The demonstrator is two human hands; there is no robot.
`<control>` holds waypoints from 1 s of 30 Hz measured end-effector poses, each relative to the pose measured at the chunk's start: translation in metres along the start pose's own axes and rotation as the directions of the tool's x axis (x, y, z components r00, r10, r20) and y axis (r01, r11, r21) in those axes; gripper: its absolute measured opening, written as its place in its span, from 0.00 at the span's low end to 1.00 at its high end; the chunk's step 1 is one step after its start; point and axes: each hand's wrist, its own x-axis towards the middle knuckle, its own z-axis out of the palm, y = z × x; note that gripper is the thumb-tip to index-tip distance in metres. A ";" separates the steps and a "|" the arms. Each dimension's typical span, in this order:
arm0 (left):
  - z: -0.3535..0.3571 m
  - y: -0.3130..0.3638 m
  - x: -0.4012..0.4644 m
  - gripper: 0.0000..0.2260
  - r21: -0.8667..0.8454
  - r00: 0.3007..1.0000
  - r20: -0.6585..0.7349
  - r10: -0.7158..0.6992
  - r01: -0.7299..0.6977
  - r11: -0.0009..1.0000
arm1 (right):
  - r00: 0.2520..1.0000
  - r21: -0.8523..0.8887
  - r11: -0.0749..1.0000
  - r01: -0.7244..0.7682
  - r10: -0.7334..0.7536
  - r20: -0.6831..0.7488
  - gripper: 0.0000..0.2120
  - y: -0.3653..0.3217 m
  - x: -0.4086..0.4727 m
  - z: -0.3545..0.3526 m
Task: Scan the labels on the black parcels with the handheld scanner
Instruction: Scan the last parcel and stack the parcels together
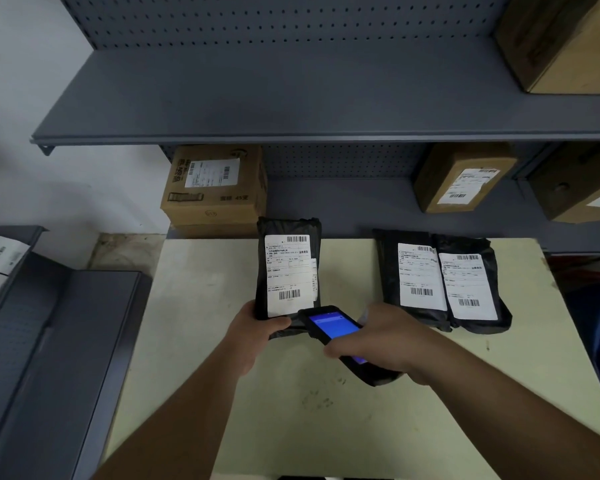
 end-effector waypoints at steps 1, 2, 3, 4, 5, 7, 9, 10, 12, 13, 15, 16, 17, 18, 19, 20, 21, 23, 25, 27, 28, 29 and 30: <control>0.003 0.001 0.000 0.34 0.000 1.000 0.003 0.001 -0.001 1.000 | 1.000 0.003 1.000 0.002 -0.002 0.000 0.25 0.001 -0.001 -0.001; 0.006 0.002 -0.001 0.34 0.003 1.000 0.007 0.001 -0.001 1.000 | 1.000 0.008 1.000 0.004 -0.004 -0.001 0.25 0.003 -0.001 -0.003; 0.010 0.004 -0.001 0.34 0.008 1.000 0.011 0.003 -0.003 1.000 | 1.000 0.015 1.000 0.002 -0.002 -0.002 0.25 0.005 -0.002 -0.005; 0.015 0.006 -0.002 0.34 0.016 1.000 0.014 0.006 -0.006 1.000 | 1.000 0.020 1.000 0.001 -0.001 -0.005 0.25 0.007 -0.004 -0.008; 0.020 0.009 -0.003 0.33 0.026 1.000 0.020 0.011 -0.011 1.000 | 1.000 0.023 1.000 0.000 0.000 -0.009 0.24 0.010 -0.005 -0.011; 0.031 0.014 -0.006 0.31 0.037 0.999 0.033 0.017 -0.018 0.999 | 1.000 0.036 0.999 0.000 0.000 -0.018 0.22 0.016 -0.010 -0.019; 0.043 0.019 -0.009 0.29 0.026 0.999 0.051 0.019 -0.021 0.999 | 0.999 0.054 0.999 0.003 -0.001 -0.036 0.19 0.023 -0.013 -0.027; 0.051 0.023 -0.010 0.26 0.022 0.998 0.063 0.020 -0.022 1.000 | 0.999 0.064 0.998 0.002 0.001 -0.046 0.19 0.027 -0.015 -0.031; 0.066 0.029 -0.011 0.18 0.014 0.997 0.080 0.021 -0.023 1.000 | 0.998 0.079 0.997 -0.001 0.006 -0.060 0.21 0.035 -0.016 -0.038; 0.073 0.031 -0.011 0.15 0.011 0.995 0.093 0.019 -0.020 1.000 | 0.998 0.086 0.996 -0.004 0.010 -0.066 0.23 0.039 -0.017 -0.041; 0.088 0.034 -0.013 0.15 0.013 0.992 0.125 0.013 -0.015 1.000 | 0.997 0.102 0.995 -0.009 0.017 -0.079 0.23 0.048 -0.019 -0.048; 0.095 0.035 -0.014 0.15 0.017 0.990 0.139 0.013 -0.016 1.000 | 0.996 0.109 0.994 -0.009 0.018 -0.084 0.22 0.052 -0.020 -0.051; 0.102 0.036 -0.014 0.15 0.021 0.988 0.155 0.017 -0.020 1.000 | 0.996 0.117 0.993 -0.009 0.019 -0.090 0.21 0.056 -0.021 -0.055; 0.109 0.037 -0.014 0.16 0.026 0.985 0.171 0.019 -0.024 0.999 | 0.995 0.124 0.992 -0.008 0.020 -0.097 0.21 0.061 -0.022 -0.059; 0.117 0.038 -0.014 0.16 0.028 0.983 0.182 0.018 -0.024 0.999 | 0.995 0.131 0.991 -0.007 0.021 -0.101 0.21 0.065 -0.024 -0.062; 0.125 0.038 -0.013 0.17 0.027 0.981 0.192 0.015 -0.021 0.999 | 0.994 0.137 0.991 -0.008 0.022 -0.104 0.20 0.069 -0.024 -0.066; 0.132 0.039 -0.012 0.17 0.025 0.980 0.196 0.013 -0.019 1.000 | 0.994 0.142 0.990 -0.007 0.022 -0.108 0.20 0.074 -0.025 -0.070; 0.146 0.041 -0.011 0.16 0.027 0.980 0.199 0.004 -0.009 1.000 | 0.993 0.155 0.988 -0.003 0.022 -0.118 0.18 0.082 -0.026 -0.078; 0.160 0.042 -0.010 0.16 0.028 0.979 0.202 -0.001 -0.005 1.000 | 0.991 0.170 0.985 -0.004 0.027 -0.130 0.17 0.091 -0.027 -0.086; 0.173 0.044 -0.011 0.15 0.021 0.981 0.195 -0.005 0.000 1.000 | 0.989 0.184 0.983 -0.011 0.038 -0.145 0.18 0.099 -0.028 -0.093; 0.180 0.046 -0.011 0.14 0.015 0.981 0.195 -0.007 0.004 1.000 | 0.988 0.195 0.981 -0.013 0.042 -0.150 0.18 0.103 -0.029 -0.097; 0.187 0.047 -0.013 0.14 0.010 0.979 0.202 -0.009 0.007 1.000 | 0.987 0.207 0.978 -0.012 0.045 -0.153 0.18 0.107 -0.029 -0.100; 0.194 0.048 -0.013 0.13 0.006 0.977 0.215 -0.011 0.010 1.000 | 0.987 0.219 0.976 -0.011 0.046 -0.155 0.18 0.111 -0.030 -0.103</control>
